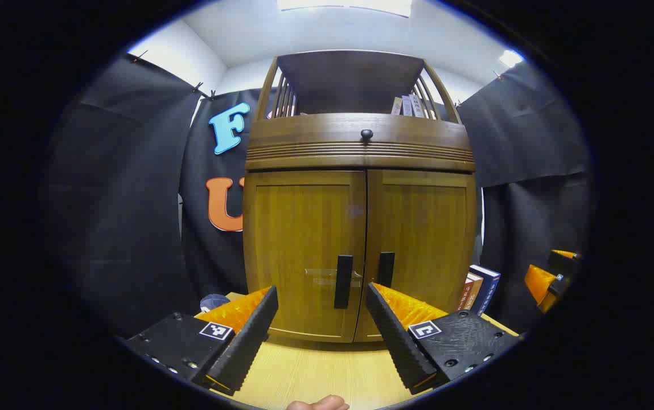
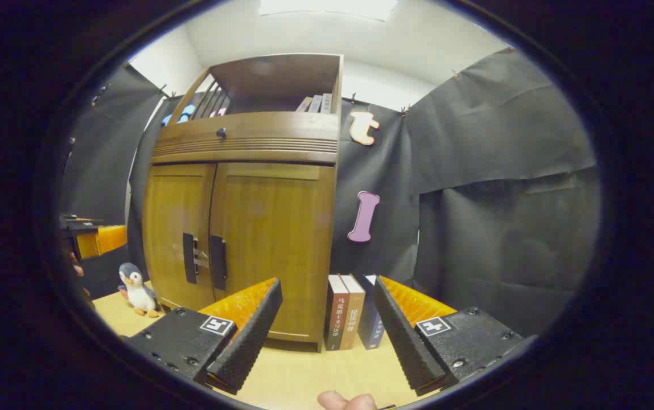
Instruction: Open the right door of the double-door shoe cabinet with the right hand, and open the left door with the left hand.
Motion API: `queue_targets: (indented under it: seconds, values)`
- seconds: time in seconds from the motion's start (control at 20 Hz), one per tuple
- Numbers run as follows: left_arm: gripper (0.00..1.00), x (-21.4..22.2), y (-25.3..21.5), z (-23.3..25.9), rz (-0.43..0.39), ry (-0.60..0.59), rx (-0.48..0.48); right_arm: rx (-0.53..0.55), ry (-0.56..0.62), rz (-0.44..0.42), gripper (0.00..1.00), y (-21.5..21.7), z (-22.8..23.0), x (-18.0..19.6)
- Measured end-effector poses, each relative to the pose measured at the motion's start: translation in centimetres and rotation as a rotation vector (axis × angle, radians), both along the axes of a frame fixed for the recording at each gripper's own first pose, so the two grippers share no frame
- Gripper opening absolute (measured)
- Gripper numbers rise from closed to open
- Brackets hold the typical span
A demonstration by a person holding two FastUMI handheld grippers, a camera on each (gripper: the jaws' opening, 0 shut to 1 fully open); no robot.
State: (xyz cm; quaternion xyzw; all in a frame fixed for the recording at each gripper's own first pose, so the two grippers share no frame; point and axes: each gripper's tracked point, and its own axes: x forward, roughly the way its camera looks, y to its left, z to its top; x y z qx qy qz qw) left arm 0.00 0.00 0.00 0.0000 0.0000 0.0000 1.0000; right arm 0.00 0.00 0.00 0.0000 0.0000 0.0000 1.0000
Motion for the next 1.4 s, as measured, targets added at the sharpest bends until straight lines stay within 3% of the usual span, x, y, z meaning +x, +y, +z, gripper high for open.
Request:
queue_targets:
  seconds: [0.45,0.5,0.55,0.85,0.9,0.95,1.1,1.4]
  values:
    - [0.96,0.4,1.1,1.3,-0.008,-0.018,0.001,-0.017,0.011,0.058,1.0,3.7,1.9,0.6]
    - [1.0,0.3,1.2,1.3,-0.006,-0.016,0.0,-0.011,0.01,0.061,1.0,3.9,2.0,0.6]
    - [0.96,0.3,1.2,1.5,-0.005,-0.02,0.001,-0.007,0.013,0.063,1.0,4.0,2.0,0.6]
    - [0.96,0.1,1.9,2.4,0.01,-0.029,-0.009,-0.002,0.039,0.075,1.0,4.6,1.7,1.0]
    - [1.0,-0.1,2.2,2.4,0.015,-0.031,-0.007,0.004,0.044,0.081,1.0,5.3,1.6,1.3]
    - [0.96,0.0,2.4,2.5,0.017,-0.03,-0.005,0.011,0.049,0.086,1.0,6.0,1.6,1.6]
    - [1.0,-0.1,3.5,2.5,0.023,-0.026,0.001,0.035,0.056,0.105,1.0,7.6,2.0,2.4]
    - [0.96,0.7,6.3,2.3,0.021,-0.016,0.015,0.056,0.067,0.107,1.0,11.4,2.1,5.4]
